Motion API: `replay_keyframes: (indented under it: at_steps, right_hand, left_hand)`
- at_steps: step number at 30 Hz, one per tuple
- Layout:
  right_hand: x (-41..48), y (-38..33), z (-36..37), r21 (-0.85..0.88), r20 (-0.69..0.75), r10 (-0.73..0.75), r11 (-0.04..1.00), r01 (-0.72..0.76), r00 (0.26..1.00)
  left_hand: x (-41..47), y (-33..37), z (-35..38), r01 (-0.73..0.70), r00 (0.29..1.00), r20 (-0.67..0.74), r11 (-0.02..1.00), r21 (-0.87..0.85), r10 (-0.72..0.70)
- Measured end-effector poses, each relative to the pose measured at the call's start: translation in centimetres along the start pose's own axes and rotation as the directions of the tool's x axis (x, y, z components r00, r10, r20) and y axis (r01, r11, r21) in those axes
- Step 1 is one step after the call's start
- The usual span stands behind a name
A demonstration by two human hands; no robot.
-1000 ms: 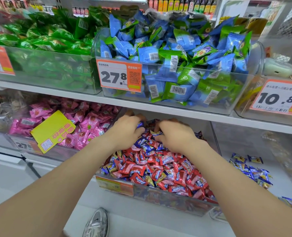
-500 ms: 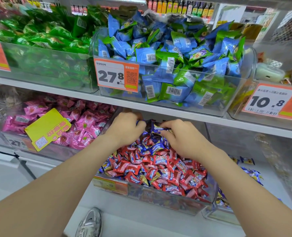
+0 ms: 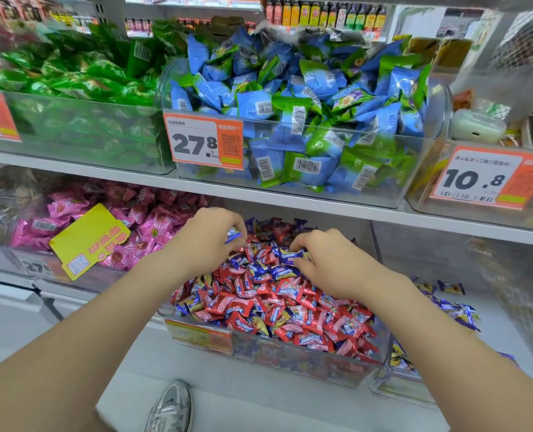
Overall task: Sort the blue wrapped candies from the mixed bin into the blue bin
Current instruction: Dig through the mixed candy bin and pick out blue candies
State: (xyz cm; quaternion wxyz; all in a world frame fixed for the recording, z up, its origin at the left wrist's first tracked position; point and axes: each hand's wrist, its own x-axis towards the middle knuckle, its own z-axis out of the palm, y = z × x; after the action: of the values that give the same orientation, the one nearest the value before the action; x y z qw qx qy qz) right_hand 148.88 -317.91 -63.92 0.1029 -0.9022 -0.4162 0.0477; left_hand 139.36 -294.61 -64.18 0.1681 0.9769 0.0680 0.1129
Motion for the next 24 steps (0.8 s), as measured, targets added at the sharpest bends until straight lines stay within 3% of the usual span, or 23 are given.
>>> replay_keyframes:
  at_steps: [6,9,12,19,24]
  right_hand:
    - [-0.1,-1.6,1.3,-0.108,-0.001,-0.03,0.994,0.03,1.0]
    - [-0.2,-2.5,1.8,-0.263,0.031,-0.069,0.962,0.075,0.997]
    - [0.2,-2.6,1.5,-0.307,0.047,-0.07,0.948,0.081,0.996]
    - [0.7,-1.7,0.4,-0.297,0.048,-0.081,0.951,0.091,0.996]
    - [0.4,-0.5,-0.6,0.023,-0.101,-0.003,1.0,0.005,0.995]
  left_hand:
    - [-1.1,1.2,0.5,0.084,0.978,0.186,0.994,0.063,-0.094]
    - [-0.8,1.5,1.0,0.083,0.978,0.184,0.992,0.1,-0.1]
    - [-0.6,1.7,1.1,0.069,0.977,0.194,0.994,0.089,-0.085]
    - [-0.9,1.1,0.5,-0.02,0.997,0.08,1.0,-0.013,0.021]
    - [-1.2,1.8,0.7,-0.143,0.952,0.275,0.99,0.008,0.135]
